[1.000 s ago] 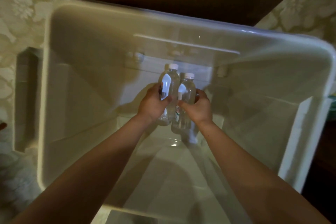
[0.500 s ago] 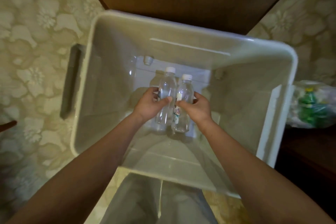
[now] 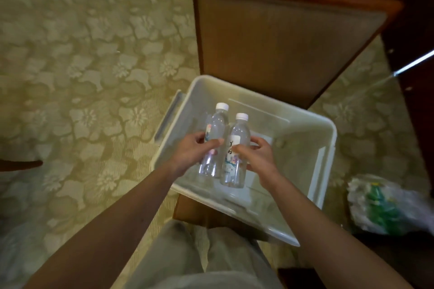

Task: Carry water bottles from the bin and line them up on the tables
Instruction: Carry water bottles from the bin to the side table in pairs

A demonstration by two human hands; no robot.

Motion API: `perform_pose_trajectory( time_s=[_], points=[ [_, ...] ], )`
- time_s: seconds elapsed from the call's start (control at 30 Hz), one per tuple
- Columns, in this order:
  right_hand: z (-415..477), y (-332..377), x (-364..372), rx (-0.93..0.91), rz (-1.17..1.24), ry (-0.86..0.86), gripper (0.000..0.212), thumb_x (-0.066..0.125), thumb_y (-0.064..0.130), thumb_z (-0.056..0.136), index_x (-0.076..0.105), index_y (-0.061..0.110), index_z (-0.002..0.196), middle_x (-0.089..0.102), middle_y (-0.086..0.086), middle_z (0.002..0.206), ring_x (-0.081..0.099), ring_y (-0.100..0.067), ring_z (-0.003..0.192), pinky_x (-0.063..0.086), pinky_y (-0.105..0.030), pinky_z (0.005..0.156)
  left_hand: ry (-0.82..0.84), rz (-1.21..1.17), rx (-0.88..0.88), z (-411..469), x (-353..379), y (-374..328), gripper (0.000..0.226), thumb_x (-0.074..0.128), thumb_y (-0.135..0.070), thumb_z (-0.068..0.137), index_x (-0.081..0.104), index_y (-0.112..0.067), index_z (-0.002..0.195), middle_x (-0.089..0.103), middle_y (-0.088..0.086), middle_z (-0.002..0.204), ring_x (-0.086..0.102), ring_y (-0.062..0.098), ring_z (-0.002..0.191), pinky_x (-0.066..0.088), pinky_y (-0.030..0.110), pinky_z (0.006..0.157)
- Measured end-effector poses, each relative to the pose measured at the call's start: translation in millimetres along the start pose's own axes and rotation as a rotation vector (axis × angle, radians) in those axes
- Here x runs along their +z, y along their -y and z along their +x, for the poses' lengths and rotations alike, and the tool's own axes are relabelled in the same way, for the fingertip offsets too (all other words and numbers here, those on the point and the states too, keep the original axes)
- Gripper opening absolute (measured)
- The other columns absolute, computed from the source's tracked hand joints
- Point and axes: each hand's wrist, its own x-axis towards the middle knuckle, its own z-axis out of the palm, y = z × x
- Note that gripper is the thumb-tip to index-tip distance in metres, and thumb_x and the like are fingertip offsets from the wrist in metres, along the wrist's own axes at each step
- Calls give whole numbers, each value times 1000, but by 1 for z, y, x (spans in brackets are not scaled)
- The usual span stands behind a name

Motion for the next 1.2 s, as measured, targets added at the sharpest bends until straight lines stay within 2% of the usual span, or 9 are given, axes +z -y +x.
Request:
perform_pose_trajectory(
  time_s=[0.13,0.3,0.4,0.53,0.6,0.77,0.97,1.1,1.2],
  points=[
    [-22,29,11,-50,5,61,48,80,17,74,57,19,117,71,-8,103,73,-22,86,62,-39,76,-71,-91,52,-33,-20,-14,41,74,-46,79,68,-22,111,75,4,105,73,25,95,55,50,84],
    [-51,64,42,-145,-28,181,30,75,14,81,53,26,98,71,-6,99,72,-18,82,60,-33,66,-183,-166,118,-74,-52,-24,60,73,-55,73,62,-17,118,71,5,111,73,17,90,52,35,76],
    [-69,78,67,-186,-72,249,31,75,16,81,58,24,105,73,-8,101,73,-20,85,62,-40,77,-277,-257,120,-101,-73,-24,83,72,-59,61,49,-15,128,69,0,113,69,13,93,50,31,76],
    [-98,87,107,-230,-128,368,37,74,17,83,63,16,118,75,-8,99,73,-17,76,61,-35,69,-373,-378,156,-146,-100,-14,90,73,-55,56,39,-13,128,72,7,108,68,24,99,53,48,90],
    [-116,88,127,-251,-163,431,34,73,17,85,64,15,117,75,-5,92,71,-14,71,59,-31,63,-397,-466,194,-171,-114,-5,86,75,-47,59,36,-10,126,73,13,103,70,29,89,55,53,90],
    [-176,75,178,-320,-259,558,29,69,13,86,65,15,115,74,-2,83,68,-12,65,57,-29,61,-479,-607,244,-241,-145,32,64,75,-22,82,32,-7,127,70,11,95,70,21,68,59,35,62],
    [-264,32,235,-401,-332,708,22,65,13,87,69,11,109,73,-6,84,68,-19,74,59,-33,67,-622,-650,274,-342,-182,100,53,76,-30,79,53,0,117,70,14,96,68,27,77,58,39,66],
    [-320,-8,274,-412,-375,797,19,66,14,85,71,14,104,72,-2,78,67,-16,70,58,-31,66,-670,-705,303,-410,-196,149,25,55,-32,95,65,-9,99,69,9,88,65,22,69,55,34,66],
    [-360,-43,302,-435,-423,866,14,66,16,85,72,15,98,70,2,71,65,-14,65,57,-32,69,-746,-797,281,-454,-208,192,37,36,-29,98,66,-6,100,68,12,88,64,21,63,55,31,60]
  ],
)
